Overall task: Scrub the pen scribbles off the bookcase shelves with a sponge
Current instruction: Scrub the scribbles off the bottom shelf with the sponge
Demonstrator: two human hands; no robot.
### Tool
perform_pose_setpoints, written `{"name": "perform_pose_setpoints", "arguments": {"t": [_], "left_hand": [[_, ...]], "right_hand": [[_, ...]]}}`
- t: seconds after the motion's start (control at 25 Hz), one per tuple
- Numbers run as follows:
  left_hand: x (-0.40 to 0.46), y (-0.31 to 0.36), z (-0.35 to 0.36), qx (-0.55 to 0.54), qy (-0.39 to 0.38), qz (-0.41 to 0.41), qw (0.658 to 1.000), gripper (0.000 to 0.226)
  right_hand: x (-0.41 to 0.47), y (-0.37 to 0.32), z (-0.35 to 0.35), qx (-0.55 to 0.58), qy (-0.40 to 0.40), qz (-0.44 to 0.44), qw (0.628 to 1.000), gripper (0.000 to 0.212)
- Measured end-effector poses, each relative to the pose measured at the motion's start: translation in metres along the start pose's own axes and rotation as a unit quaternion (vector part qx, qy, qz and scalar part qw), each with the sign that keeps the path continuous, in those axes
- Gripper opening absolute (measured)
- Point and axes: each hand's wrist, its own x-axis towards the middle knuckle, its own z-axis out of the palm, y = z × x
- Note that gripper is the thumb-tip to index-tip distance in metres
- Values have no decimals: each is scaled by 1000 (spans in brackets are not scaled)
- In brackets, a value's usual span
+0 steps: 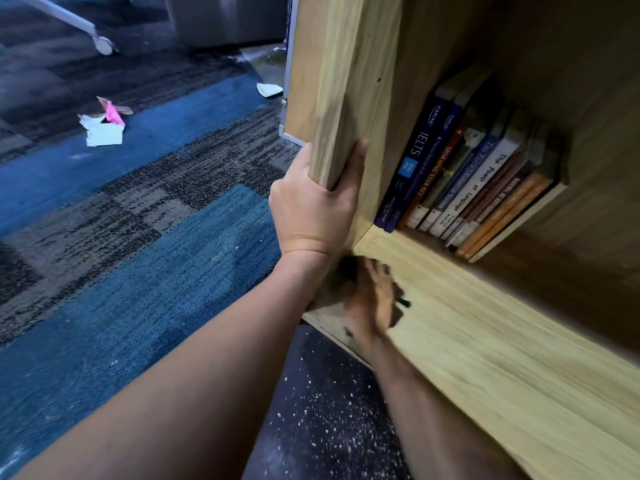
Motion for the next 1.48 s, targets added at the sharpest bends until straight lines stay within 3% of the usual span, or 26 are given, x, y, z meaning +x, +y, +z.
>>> {"name": "perform_pose_setpoints", "arguments": {"t": [0.12,0.2,0.36,0.48,0.56,0.72,0.84,0.92,1.0,1.12,1.2,1.32,1.4,1.48], "left_hand": [[-3,2,0,-8,-1,2,1000,39],[-2,1,0,-4,-3,3,1000,42],[0,-5,1,8,-7,14,1000,47],[-1,-4,3,-3,-4,22,1000,46],[0,-5,3,-4,-4,28,1000,48],[0,-7,2,-11,-6,19,1000,46],[0,-6,2,0,-7,14,1000,44],[1,-7,1,9,-12,20,1000,44],[0,-7,1,11,-16,22,1000,45],[0,-8,1,6,-16,22,1000,44],[0,-10,2,2,-11,27,1000,44],[1,-12,4,-4,-6,22,1000,42],[1,-11,5,-10,-7,17,1000,40],[1,-11,4,-7,-6,25,1000,39]], "right_hand": [[-26,-39,9,155,42,6,987,56],[-41,-43,-2,222,42,35,974,46],[-79,-80,-6,428,-23,143,892,41],[-89,-100,-9,466,-12,189,864,39],[-70,-88,-13,452,-18,217,865,38],[-36,-58,-14,320,-42,83,943,50],[-51,-50,-3,163,-10,17,986,58],[-65,-31,-3,60,-15,-108,992,46],[-71,2,-18,-4,-58,-205,977,52],[-61,50,-37,-148,-39,-163,975,59],[-38,67,-42,-175,6,-62,983,62],[-5,42,-31,-126,-13,42,991,65],[-14,3,-15,-42,1,-1,999,60],[-54,-13,-5,-5,-21,-137,990,52]]}}
